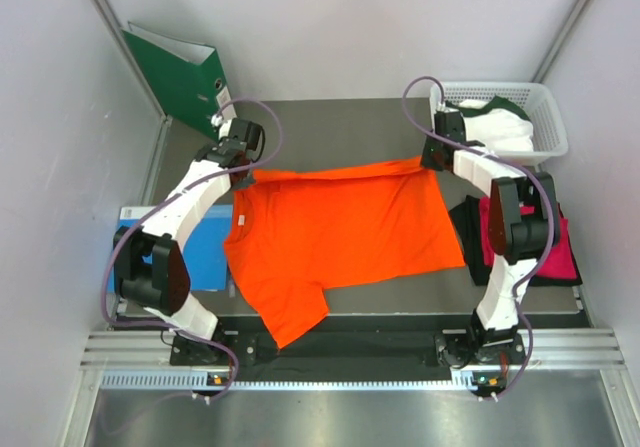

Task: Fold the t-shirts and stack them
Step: Fold the flattened tshirt in 1/3 of the way

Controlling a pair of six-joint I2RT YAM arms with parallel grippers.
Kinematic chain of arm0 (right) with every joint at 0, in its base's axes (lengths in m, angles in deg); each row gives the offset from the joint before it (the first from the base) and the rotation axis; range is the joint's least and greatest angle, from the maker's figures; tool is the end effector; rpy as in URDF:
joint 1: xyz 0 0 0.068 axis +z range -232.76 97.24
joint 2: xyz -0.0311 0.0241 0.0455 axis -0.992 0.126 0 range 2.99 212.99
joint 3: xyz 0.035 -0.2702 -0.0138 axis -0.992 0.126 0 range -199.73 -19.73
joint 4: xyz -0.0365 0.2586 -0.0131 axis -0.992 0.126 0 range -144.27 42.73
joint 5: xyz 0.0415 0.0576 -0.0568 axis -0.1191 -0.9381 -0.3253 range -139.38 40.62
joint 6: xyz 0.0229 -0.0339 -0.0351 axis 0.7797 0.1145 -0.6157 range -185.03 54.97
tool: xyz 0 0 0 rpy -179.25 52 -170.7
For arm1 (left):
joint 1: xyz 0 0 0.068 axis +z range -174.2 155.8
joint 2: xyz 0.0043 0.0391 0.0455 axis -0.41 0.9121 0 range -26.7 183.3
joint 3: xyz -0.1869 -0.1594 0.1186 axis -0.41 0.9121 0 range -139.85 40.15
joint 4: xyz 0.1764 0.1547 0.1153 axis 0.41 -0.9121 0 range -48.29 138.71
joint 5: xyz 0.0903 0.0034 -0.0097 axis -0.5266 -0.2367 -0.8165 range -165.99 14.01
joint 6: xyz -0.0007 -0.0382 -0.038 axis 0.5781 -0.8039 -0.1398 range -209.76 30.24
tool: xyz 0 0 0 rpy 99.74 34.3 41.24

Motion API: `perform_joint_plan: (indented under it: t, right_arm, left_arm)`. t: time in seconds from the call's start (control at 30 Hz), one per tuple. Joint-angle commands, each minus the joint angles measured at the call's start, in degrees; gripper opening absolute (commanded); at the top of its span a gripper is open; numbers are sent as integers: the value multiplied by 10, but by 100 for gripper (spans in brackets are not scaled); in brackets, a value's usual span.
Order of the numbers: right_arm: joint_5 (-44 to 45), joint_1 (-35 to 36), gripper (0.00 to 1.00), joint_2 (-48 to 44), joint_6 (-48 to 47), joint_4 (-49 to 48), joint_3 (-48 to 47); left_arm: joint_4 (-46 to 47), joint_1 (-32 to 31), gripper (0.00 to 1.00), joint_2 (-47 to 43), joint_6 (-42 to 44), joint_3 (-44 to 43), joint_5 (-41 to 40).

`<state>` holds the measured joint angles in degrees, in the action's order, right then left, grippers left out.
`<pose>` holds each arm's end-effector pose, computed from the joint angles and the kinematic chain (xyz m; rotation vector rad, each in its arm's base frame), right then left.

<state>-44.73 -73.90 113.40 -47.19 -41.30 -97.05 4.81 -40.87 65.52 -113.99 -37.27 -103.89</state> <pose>0.4214 0.0628 0.1986 0.2248 2.3644 0.1274 0.3277 -0.0807 0.2825 -0.3314 2.4320 0.3304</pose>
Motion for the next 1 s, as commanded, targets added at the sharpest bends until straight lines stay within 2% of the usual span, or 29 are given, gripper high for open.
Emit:
perform_joint_plan:
  t: [0.0,0.4,0.47,0.5,0.53,0.6,0.63,0.7,0.73,0.97]
  right_arm:
    - [16,-1,0,-40,3,-15,11]
    - [22,5,0,-1,11,1,36]
    - [29,5,6,7,11,13,30]
    - [31,5,16,10,11,18,27]
    - [35,5,37,16,9,22,24]
    - [43,5,57,13,10,23,28]
    - [46,5,75,4,11,19,37]
    - [51,6,88,-5,12,9,45]
    - [53,6,99,-15,13,7,49]
    - [49,8,100,-45,13,0,59]
  left_arm:
    - [-11,0,0,-57,-16,27,-20]
    - [-42,-33,0,-79,-58,113,10]
    - [-50,-39,0,-82,-68,117,7]
    - [-52,-44,0,-83,-73,125,9]
    - [-54,-44,0,-84,-76,130,10]
    - [-57,-48,0,-85,-84,144,11]
    - [-60,-48,0,-83,-86,148,10]
    - [-62,-49,0,-77,-90,163,7]
    - [-66,-49,0,-74,-91,167,7]
    - [-91,-73,0,-41,-103,187,21]
